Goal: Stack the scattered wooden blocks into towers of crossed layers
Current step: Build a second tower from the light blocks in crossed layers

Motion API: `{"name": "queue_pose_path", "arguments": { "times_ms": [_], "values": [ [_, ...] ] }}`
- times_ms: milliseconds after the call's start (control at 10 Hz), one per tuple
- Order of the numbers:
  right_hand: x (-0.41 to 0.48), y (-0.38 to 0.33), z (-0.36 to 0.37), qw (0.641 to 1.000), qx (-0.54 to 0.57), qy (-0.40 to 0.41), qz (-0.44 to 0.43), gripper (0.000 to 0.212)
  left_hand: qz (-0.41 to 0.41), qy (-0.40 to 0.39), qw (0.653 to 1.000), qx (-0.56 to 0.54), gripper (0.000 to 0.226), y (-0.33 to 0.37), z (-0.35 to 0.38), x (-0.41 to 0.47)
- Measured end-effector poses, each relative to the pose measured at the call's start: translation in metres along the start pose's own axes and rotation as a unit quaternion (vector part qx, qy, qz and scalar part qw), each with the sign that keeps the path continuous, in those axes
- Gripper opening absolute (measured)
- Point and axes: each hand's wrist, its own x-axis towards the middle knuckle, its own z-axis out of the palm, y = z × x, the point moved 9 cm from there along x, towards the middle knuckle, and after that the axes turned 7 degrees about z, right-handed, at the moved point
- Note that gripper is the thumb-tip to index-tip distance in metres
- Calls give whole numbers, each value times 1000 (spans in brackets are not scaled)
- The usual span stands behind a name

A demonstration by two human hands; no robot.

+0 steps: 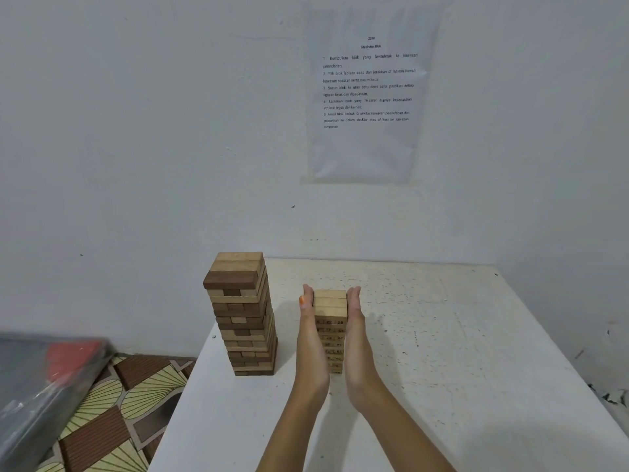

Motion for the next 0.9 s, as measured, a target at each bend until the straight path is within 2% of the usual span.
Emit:
{"name": "queue_pose_path", "arguments": {
  "times_ms": [100, 200, 300, 400, 500, 600, 700, 800, 900],
  "values": [
    [15, 20, -8, 999, 39, 22, 12, 53, 45, -40, 998, 4, 46, 47, 0, -34],
    [30, 37, -17, 998, 31, 57, -14, 61, 68, -12, 998, -5, 59, 87, -8, -50],
    [46, 55, -20, 997, 33, 69, 4, 78, 84, -17, 996, -16, 71, 90, -7, -52],
    [50, 57, -23, 996, 54, 71, -7, 78, 76, -8, 997, -16, 59, 89, -7, -53],
    [52, 55, -26, 996, 55, 62, -13, 64, 87, -11, 996, -13, 61, 95, -9, -55],
    [47, 54, -41, 993, 65, 93, -32, 46, 86, -2, 996, -39, 48, 92, -16, -56],
    [44, 75, -71, 980, 45, 189, -29, 38, 68, 24, 997, -19, 41, 69, -33, -57],
    [48, 114, -88, 970, -72, 231, 7, 38, 73, 31, 992, 97, 40, 33, -51, -54],
    [55, 135, -86, 964, -157, 213, 12, 41, 104, 15, 968, 227, 47, 8, -60, -48]
  ]
}}
